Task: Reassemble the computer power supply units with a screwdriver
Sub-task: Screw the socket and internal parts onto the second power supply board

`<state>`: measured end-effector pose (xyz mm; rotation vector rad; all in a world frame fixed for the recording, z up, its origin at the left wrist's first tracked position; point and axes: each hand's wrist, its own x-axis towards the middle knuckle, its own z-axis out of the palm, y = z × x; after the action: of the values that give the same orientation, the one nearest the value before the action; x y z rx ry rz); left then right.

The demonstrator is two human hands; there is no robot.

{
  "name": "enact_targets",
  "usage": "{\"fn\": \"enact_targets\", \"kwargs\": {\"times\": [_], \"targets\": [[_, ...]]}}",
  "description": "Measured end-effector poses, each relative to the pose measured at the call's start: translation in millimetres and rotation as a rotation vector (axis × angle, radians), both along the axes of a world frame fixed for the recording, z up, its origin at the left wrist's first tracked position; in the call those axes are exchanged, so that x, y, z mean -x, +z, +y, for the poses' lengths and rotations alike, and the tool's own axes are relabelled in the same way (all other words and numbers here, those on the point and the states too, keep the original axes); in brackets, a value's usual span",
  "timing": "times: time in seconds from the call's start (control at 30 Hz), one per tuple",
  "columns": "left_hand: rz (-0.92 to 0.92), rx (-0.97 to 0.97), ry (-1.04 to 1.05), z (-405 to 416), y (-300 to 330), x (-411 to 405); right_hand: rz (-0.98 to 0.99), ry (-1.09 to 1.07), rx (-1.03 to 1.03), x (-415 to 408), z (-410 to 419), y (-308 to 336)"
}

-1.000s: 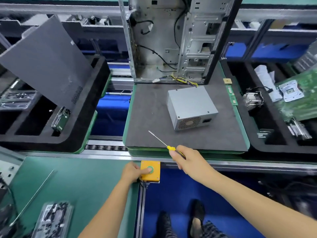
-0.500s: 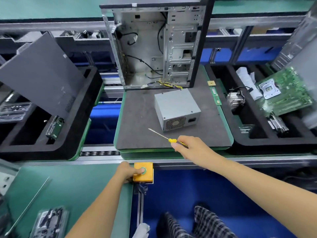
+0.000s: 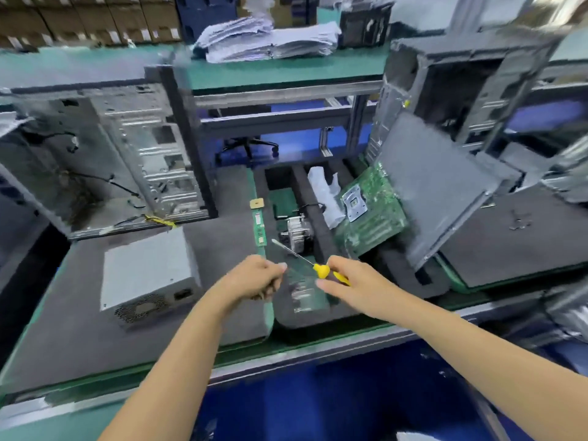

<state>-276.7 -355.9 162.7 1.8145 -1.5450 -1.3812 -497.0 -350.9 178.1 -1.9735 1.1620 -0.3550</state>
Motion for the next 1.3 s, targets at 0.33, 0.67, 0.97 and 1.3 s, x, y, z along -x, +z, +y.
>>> {"fn": "enact_targets", "kwargs": {"times": [0.33, 0.67, 0.97, 1.3], "targets": [[0.158, -0.121, -0.319, -110.4, 22.1, 218.2, 0.161, 0.039, 0.123, 187.2, -93.6, 21.2], [0.391, -0.010, -0.280, -135.6, 22.5, 349.9, 0.274, -0.313, 0.162, 305.6, -149.4, 4.6], [0.239, 0.121, 0.220, -213.1, -45.8, 396.8, 0.532, -0.494, 0.288, 383.7, -216.0, -65.9], [-0.316, 0.267, 0.304, -279.6, -88.1, 400.6, 0.743, -0.007, 0.529, 353.8, -254.9, -131.9]]}}
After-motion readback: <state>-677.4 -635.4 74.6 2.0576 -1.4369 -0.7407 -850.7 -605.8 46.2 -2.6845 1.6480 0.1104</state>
